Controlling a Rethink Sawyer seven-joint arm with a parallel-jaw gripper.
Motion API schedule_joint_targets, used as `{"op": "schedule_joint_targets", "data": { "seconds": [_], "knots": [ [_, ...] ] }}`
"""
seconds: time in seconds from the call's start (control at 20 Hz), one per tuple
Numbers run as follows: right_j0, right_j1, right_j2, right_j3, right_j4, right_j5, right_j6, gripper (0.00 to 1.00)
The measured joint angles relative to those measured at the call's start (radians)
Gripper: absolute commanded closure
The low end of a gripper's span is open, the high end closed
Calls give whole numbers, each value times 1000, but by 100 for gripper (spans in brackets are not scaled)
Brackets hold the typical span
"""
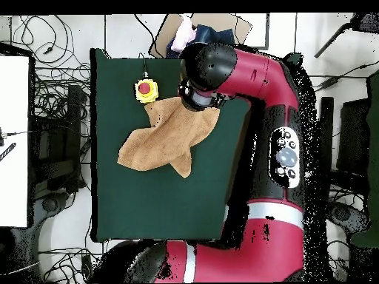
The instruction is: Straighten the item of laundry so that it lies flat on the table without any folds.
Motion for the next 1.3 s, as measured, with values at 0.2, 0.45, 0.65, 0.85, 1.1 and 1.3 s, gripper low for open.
{"op": "schedule_joint_targets", "data": {
  "seconds": [0.2, 0.45, 0.65, 0.85, 1.1, 1.3],
  "knots": [
    [1, 55, 0, -44, -2, 0, 0, 0],
    [3, 101, 0, -79, -5, 0, 0, 0],
    [14, 115, 0, -81, -7, 0, 0, 0],
    [43, 91, 0, -80, -7, 0, 0, 0],
    [75, 43, 0, -78, -7, 0, 0, 0],
    [94, -5, 0, -78, -7, 0, 0, 0]
  ]
}}
